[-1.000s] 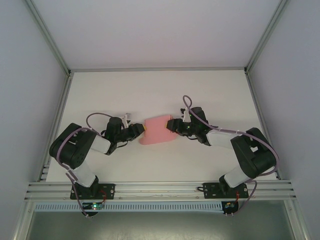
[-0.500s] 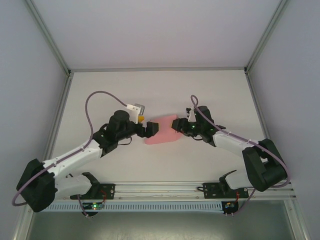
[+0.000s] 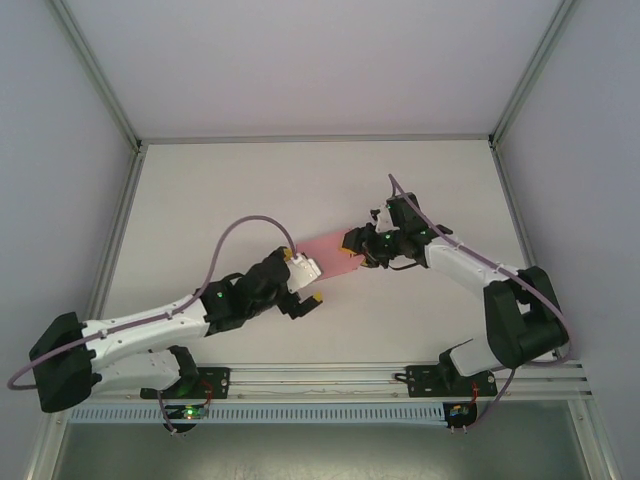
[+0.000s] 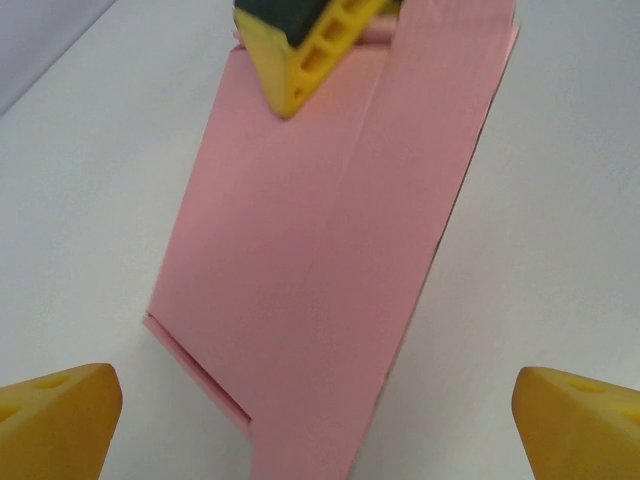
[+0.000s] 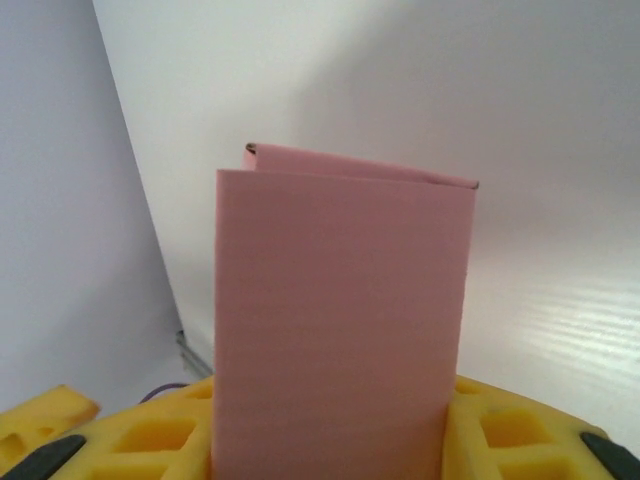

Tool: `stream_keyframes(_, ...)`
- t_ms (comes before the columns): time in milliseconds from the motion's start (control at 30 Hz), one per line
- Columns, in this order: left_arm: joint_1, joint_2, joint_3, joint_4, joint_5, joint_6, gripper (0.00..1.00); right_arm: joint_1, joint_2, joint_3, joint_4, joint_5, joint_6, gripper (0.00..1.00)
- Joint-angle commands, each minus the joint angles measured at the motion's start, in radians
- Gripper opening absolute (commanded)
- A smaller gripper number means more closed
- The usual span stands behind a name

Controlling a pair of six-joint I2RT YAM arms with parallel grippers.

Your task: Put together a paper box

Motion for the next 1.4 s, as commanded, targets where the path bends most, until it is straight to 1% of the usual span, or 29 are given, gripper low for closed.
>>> stream_keyframes(0,-0.042,0.057,0.006,0.034,-0.197,0.165,1.00,-0.005,0.047,0.034,-0.089,-0.144,0.072,0.34)
stream_keyframes(133,-0.074,0.151,0.009,0.118,-0.354,0.240,1.00,-0.009,0.089,0.036,-0.106,-0.174,0.086,0.35)
stream_keyframes(200,-0.076,0.191,0.013,0.128,-0.387,0.259,1.00,-0.009,0.098,0.034,-0.102,-0.188,0.096,0.41)
stream_keyframes(267,-0.080,0.218,0.024,0.112,-0.393,0.264,1.00,-0.009,0.099,0.034,-0.100,-0.197,0.104,0.37)
stream_keyframes(333,-0.084,0.238,0.023,0.142,-0.410,0.274,1.00,-0.012,0.092,0.027,-0.093,-0.201,0.119,0.37)
stream_keyframes(400,-0.083,0.248,0.025,0.142,-0.399,0.275,1.00,-0.012,0.082,0.016,-0.072,-0.204,0.142,0.40)
stream_keyframes(467,-0.083,0.253,0.029,0.133,-0.369,0.265,1.00,-0.011,0.074,0.000,-0.033,-0.219,0.176,0.38)
stream_keyframes(533,-0.084,0.255,0.029,0.131,-0.351,0.253,1.00,-0.012,0.062,-0.020,0.022,-0.228,0.220,0.32)
stream_keyframes(567,-0.086,0.257,0.024,0.136,-0.349,0.246,0.99,-0.011,0.055,-0.027,0.038,-0.229,0.234,0.32)
stream_keyframes(633,-0.085,0.252,0.019,0.132,-0.335,0.243,1.00,-0.012,0.047,-0.024,0.036,-0.236,0.233,0.30)
stream_keyframes(733,-0.087,0.240,0.031,0.090,-0.311,0.222,1.00,-0.019,0.038,-0.020,0.026,-0.230,0.228,0.30)
stream_keyframes(800,-0.092,0.227,0.027,0.092,-0.300,0.223,1.00,-0.028,0.041,-0.018,0.022,-0.231,0.223,0.30)
stream_keyframes(900,-0.094,0.212,0.018,0.102,-0.299,0.224,1.00,-0.037,0.046,-0.016,0.017,-0.232,0.219,0.29)
stream_keyframes(1033,-0.094,0.208,0.012,0.126,-0.313,0.237,1.00,-0.019,0.032,-0.017,0.012,-0.246,0.216,0.28)
stream_keyframes(1233,-0.094,0.194,-0.010,0.189,-0.358,0.278,0.86,-0.019,0.013,-0.022,-0.004,-0.263,0.222,0.30)
stream_keyframes(1300,-0.093,0.182,-0.017,0.203,-0.367,0.280,0.79,-0.019,0.007,-0.023,-0.011,-0.265,0.220,0.32)
stream_keyframes(1367,-0.094,0.164,-0.023,0.213,-0.358,0.278,0.68,-0.018,0.003,-0.022,-0.028,-0.269,0.208,0.33)
